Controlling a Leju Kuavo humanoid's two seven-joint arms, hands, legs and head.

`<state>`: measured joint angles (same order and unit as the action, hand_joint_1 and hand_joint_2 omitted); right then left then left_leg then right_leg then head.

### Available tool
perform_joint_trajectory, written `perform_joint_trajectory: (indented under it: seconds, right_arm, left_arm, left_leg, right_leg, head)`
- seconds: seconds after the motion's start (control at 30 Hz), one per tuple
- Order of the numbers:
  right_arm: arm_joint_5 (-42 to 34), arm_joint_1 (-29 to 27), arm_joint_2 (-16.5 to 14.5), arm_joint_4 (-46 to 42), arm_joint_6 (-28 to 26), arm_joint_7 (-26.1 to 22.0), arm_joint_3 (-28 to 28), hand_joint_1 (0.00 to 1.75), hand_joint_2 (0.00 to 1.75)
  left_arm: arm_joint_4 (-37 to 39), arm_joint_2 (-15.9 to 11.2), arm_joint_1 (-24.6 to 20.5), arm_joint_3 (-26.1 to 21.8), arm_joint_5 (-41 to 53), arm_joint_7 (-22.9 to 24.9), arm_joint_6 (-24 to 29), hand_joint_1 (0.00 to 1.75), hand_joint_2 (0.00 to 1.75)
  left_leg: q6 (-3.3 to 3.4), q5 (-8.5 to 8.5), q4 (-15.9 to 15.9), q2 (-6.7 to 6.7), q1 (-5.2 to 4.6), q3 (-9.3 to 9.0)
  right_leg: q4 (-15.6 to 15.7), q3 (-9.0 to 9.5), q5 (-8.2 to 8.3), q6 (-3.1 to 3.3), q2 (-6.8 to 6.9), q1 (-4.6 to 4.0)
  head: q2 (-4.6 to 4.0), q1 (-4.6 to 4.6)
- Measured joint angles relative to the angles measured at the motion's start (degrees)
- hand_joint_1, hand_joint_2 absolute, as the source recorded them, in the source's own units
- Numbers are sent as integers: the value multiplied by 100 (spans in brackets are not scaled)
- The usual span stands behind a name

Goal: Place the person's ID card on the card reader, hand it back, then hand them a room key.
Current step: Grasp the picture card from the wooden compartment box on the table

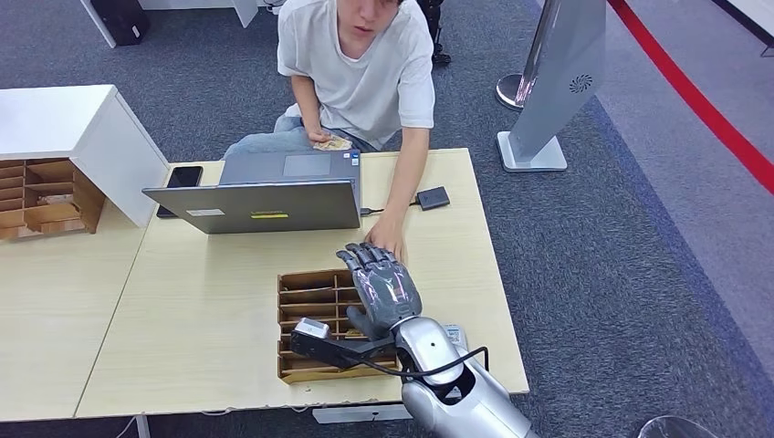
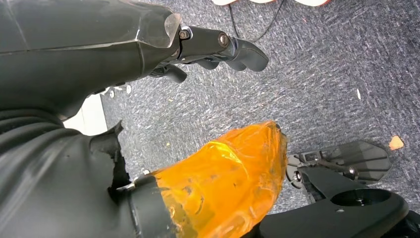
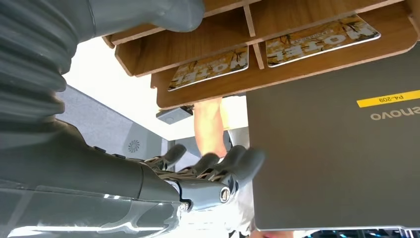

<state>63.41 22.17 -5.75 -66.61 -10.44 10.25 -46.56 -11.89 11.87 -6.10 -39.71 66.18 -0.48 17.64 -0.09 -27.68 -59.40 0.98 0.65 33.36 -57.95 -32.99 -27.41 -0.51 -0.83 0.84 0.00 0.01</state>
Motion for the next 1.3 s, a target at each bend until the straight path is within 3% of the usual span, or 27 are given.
perform_joint_trajectory:
  seconds: [0.13,0.7,0.73,0.87,0.93,1.03,1.3]
  right_arm:
    - [-1,1,-2,28,0,1,8,51,175]
    - [-1,3,-33,82,0,11,58,54,175]
    - [-1,3,-33,84,1,11,64,58,175]
    - [-1,4,-35,85,2,11,77,111,175]
    - [-1,4,-35,85,2,11,80,104,175]
    - [-1,4,-35,85,2,11,82,79,175]
    - [-1,4,-35,85,2,11,90,75,175]
  left_arm:
    - [0,0,0,0,1,0,-1,0,0]
    - [0,0,0,0,0,0,-6,0,0]
    - [0,0,0,0,0,0,-7,0,0]
    - [0,1,0,0,0,0,-7,0,0]
    - [0,2,0,0,0,0,-7,0,0]
    - [0,1,0,0,0,0,-7,0,0]
    - [0,2,3,0,-2,0,-7,0,0]
  left_leg:
    - [0,0,0,0,0,0]
    - [0,0,0,0,0,0]
    - [0,0,0,0,0,0]
    - [0,0,0,0,0,0]
    - [0,0,0,0,0,0]
    - [0,0,0,0,0,0]
    - [0,0,0,0,0,0]
  right_leg:
    - [0,0,0,0,0,0]
    - [0,0,0,0,0,0]
    - [0,0,0,0,0,0]
    - [0,0,0,0,0,0]
    - [0,0,0,0,0,0]
    - [0,0,0,0,0,0]
    - [0,0,0,0,0,0]
  head:
    - [0,1]
    - [0,0]
    - [0,0]
    - [0,1]
    - [0,1]
    - [0,1]
    - [0,1]
